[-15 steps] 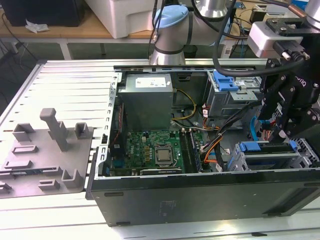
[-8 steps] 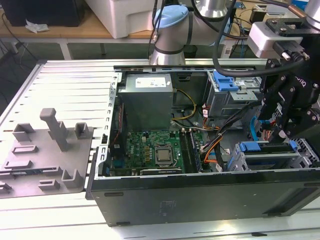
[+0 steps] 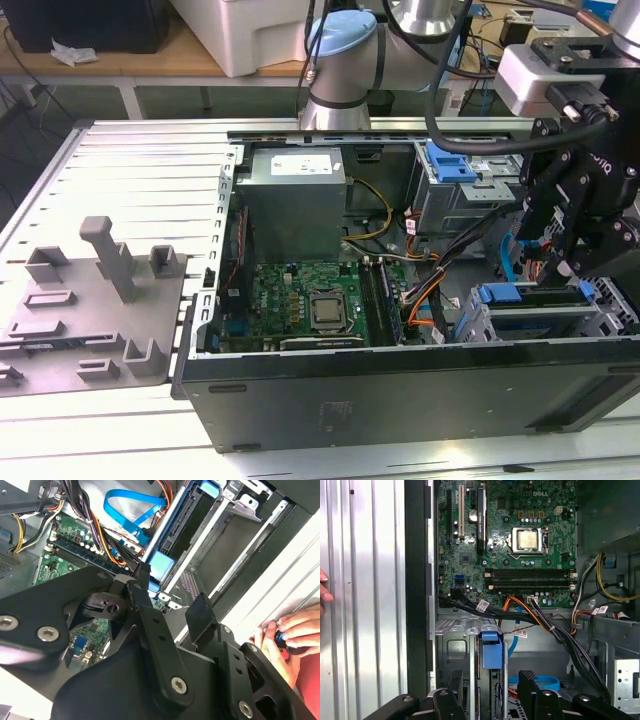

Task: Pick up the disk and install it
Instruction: 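Insert the first disk wire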

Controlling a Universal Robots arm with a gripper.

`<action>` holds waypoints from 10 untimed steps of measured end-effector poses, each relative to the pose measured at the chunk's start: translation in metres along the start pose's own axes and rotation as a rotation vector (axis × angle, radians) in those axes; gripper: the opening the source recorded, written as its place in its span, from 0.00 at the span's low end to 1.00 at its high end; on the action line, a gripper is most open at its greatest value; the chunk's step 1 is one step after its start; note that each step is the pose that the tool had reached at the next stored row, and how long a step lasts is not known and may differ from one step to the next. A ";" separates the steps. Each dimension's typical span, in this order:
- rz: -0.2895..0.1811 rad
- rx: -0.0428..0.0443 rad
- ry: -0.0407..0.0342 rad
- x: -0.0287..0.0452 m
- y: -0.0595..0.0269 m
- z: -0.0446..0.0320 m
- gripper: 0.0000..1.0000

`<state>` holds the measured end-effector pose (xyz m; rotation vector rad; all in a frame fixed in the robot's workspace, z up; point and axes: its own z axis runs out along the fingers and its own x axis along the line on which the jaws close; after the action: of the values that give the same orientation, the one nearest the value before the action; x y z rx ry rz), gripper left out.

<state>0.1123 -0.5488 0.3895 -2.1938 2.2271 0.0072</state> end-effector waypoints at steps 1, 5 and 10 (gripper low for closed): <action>0.000 0.0000 0.0001 0.0000 0.0000 0.0000 0.56; 0.000 -0.0043 0.0592 -0.0101 -0.0004 0.0001 0.56; -0.001 -0.0043 0.1172 -0.0424 -0.0055 0.0006 0.56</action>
<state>0.1185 -0.5064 0.3895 -2.2532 2.2869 -0.1198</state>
